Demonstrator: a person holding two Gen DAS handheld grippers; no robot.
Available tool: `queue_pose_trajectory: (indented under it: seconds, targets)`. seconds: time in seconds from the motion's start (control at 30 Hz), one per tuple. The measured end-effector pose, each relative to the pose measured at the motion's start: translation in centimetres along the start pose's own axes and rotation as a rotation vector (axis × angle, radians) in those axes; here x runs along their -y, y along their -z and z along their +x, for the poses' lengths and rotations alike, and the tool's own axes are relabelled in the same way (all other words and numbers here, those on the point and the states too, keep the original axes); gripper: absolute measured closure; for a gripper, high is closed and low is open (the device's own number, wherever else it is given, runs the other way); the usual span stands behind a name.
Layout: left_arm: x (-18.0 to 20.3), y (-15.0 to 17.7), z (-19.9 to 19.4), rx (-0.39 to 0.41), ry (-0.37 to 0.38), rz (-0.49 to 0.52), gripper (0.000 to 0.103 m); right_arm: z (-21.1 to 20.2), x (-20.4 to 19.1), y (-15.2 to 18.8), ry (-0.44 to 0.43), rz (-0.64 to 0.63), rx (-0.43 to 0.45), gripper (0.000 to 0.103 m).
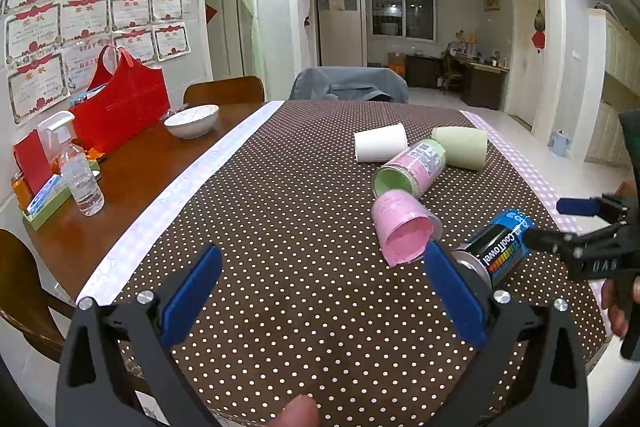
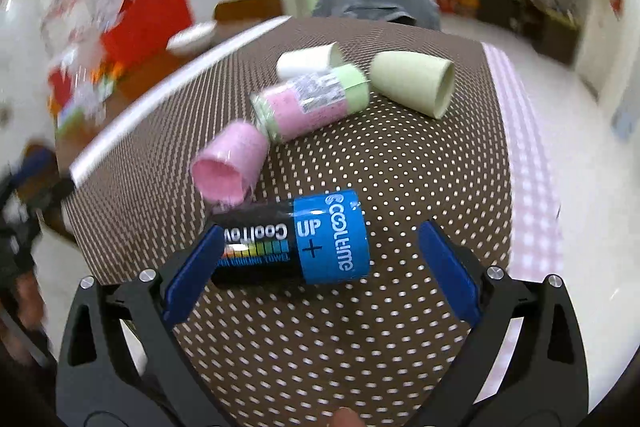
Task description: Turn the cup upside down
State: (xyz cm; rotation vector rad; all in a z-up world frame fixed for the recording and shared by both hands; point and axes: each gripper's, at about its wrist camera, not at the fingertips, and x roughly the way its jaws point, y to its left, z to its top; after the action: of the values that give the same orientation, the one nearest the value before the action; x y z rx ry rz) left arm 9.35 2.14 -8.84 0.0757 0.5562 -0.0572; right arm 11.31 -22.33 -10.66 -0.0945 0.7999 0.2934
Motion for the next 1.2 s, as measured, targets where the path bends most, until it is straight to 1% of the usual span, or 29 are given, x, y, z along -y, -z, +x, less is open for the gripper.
queue_pose_trajectory:
  seconds: [0.17, 0.3, 0.4, 0.5, 0.7, 0.8, 0.93, 1.07, 1.13, 1.17, 1.2]
  targets:
    - [0.2, 0.0, 0.0, -0.002, -0.003, 0.007, 0.004, 0.4, -1.7, -0.3, -0.008, -0.191, -0.037, 0.007]
    - [0.2, -0.1, 0.0, -0.002, -0.008, 0.012, 0.004, 1.5, -3.4, -0.5, 0.006, -0.410, -0.099, 0.008]
    - [0.1, -0.1, 0.3, -0.010, -0.015, 0.013, 0.004, 2.1, -4.3, -0.5, 0.012, -0.524, -0.125, 0.008]
    - [0.1, -0.2, 0.3, -0.012, -0.020, 0.017, 0.004, 3.1, -5.4, -0.5, -0.005, -0.638, -0.160, 0.008]
    - [0.1, -0.1, 0.6, -0.020, -0.024, 0.017, 0.004, 4.8, -6.9, -0.3, -0.022, -0.786, -0.230, 0.008]
    - [0.0, 0.0, 1.0, -0.030, -0.025, 0.014, 0.004, 6.0, -7.5, -0.2, -0.024, -0.873, -0.288, 0.008]
    - [-0.3, 0.3, 1.4, -0.038, -0.027, 0.010, 0.004, 7.7, -8.2, -0.6, -0.024, -0.959, -0.359, 0.008]
    - [-0.6, 0.3, 1.7, -0.042, -0.028, 0.003, 0.004, 9.4, -8.9, -0.9, -0.030, -1.000, -0.411, 0.008]
    - [-0.8, 0.2, 1.8, -0.043, -0.030, 0.000, 0.004, 10.1, -9.2, -1.1, -0.041, -1.006, -0.428, 0.010]
    - [-0.9, 0.2, 1.8, -0.043, -0.031, -0.004, 0.004, 10.2, -9.2, -1.2, -0.051, -1.004, -0.434, 0.011]
    - [-1.0, 0.2, 1.8, -0.043, -0.031, -0.005, 0.004, 10.5, -9.3, -1.3, -0.062, -0.999, -0.441, 0.016]
